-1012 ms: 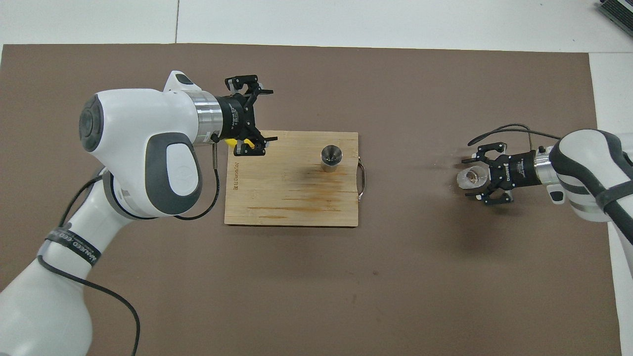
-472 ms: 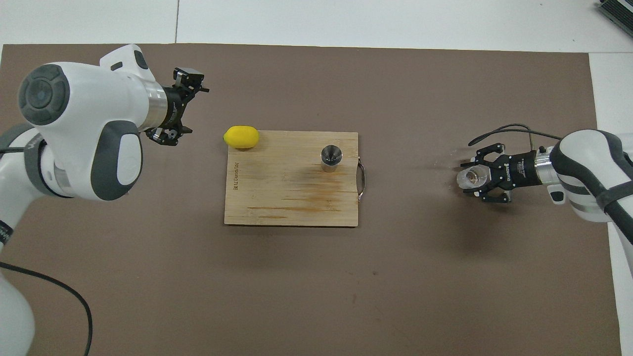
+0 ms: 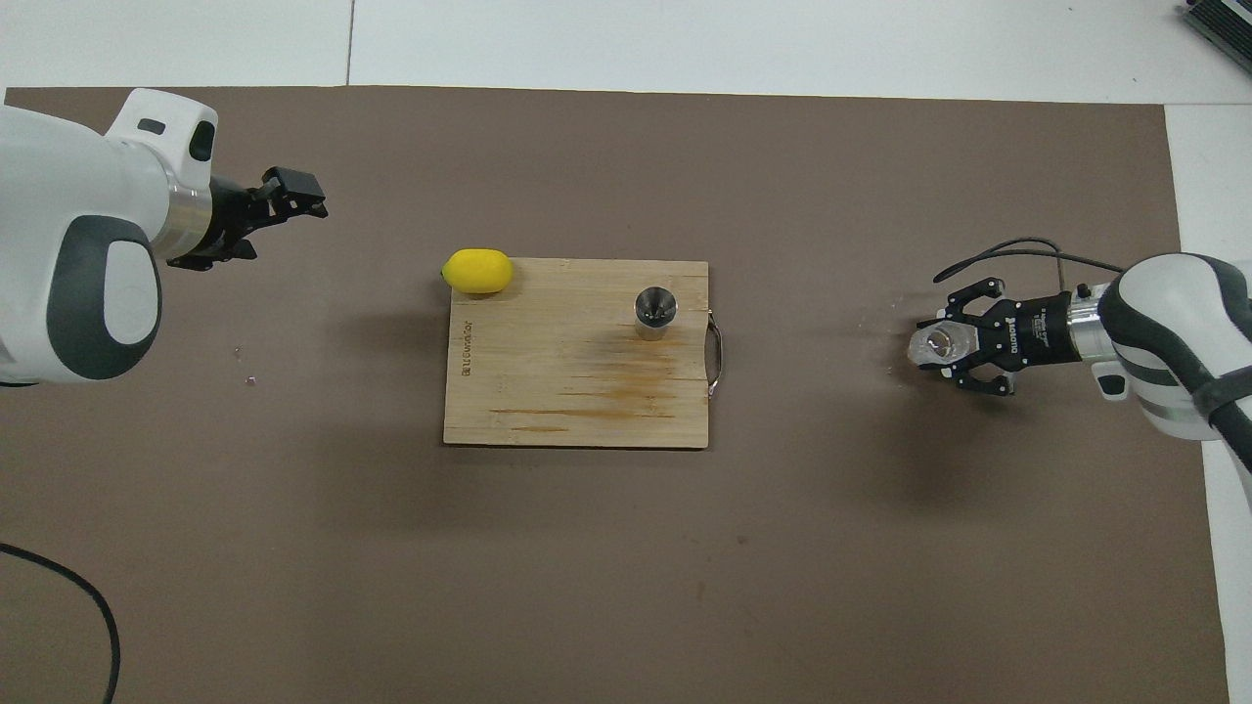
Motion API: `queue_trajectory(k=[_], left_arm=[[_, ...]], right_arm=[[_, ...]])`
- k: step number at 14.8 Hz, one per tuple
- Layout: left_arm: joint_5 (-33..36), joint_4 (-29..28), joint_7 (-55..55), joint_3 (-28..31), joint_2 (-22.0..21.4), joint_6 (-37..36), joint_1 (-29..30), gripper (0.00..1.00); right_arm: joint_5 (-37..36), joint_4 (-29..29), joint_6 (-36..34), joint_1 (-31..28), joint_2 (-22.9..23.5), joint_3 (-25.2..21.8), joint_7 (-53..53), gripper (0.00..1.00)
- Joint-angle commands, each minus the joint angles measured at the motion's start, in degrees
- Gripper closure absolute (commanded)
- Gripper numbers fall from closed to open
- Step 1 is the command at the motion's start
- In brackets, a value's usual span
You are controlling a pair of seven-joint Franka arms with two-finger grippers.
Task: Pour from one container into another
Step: 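Retract the left gripper to rest while the right gripper lifts the glass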
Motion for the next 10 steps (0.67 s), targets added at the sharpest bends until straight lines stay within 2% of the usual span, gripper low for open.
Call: queue_trajectory(k=[1, 4, 6, 10], left_arm=[[7.8, 4.6, 9.0, -0.4, -1.1, -10.4, 0.1, 0.00], [7.8, 5.9, 25.0, -0.2, -3.2, -16.3, 0.5, 0.00], [7.1, 5.2, 26.8, -0.3, -6.1, -19.7, 1.8, 0.00], [-0.4, 5.0, 26.1, -0.2, -13.3, -26.0, 3.6, 0.00]], right_arm=[[0.5, -0.9, 1.4, 2.2, -3.2, -0.2, 2.0, 1.00], [-0.8, 0.6, 2.1, 6.1, -4.5, -0.3, 9.1, 1.00], [-3.3, 3.3, 2.1, 8.6, -4.4, -0.2, 15.1, 1.00], [-7.9, 7.8, 3.4, 14.8, -3.9, -0.2, 24.4, 1.00]])
